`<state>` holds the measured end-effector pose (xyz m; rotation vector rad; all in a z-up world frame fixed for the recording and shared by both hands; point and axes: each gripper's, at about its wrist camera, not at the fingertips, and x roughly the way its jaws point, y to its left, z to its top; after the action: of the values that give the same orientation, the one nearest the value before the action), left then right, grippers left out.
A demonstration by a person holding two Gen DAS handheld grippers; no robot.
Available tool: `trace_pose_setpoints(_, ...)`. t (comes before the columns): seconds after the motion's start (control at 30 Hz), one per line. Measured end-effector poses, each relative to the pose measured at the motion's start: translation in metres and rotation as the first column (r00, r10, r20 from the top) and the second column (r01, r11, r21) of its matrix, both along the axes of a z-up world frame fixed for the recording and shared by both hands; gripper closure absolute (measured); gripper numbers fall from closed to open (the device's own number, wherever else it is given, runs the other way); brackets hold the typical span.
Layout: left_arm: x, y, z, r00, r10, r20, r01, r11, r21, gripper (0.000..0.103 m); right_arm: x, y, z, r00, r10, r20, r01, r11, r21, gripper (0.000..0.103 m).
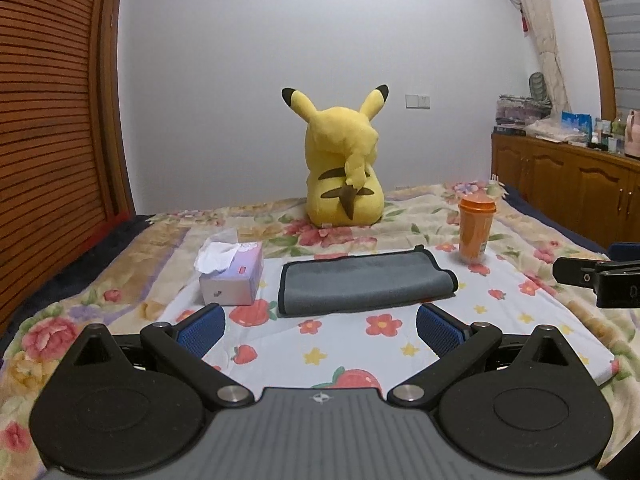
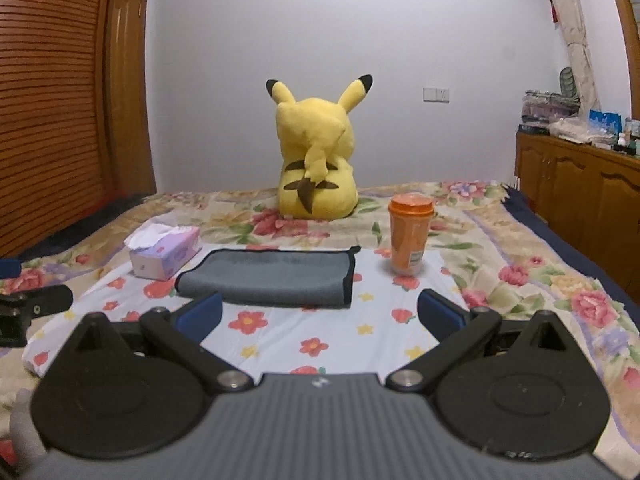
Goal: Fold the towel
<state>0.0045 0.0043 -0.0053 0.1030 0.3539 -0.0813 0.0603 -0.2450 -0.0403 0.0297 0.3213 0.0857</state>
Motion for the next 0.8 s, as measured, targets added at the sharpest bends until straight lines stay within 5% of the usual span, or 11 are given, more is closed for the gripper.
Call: trace_pose_setpoints(0.8,-0.0004,0.0067,0.0026,1.0,0.013,0.015,-0.013,1.0,-0.011,0.0,-0.0022,-0.0016,0.0005,1.0,-0.017,0.022,0.017,1.0,0.001,0.0)
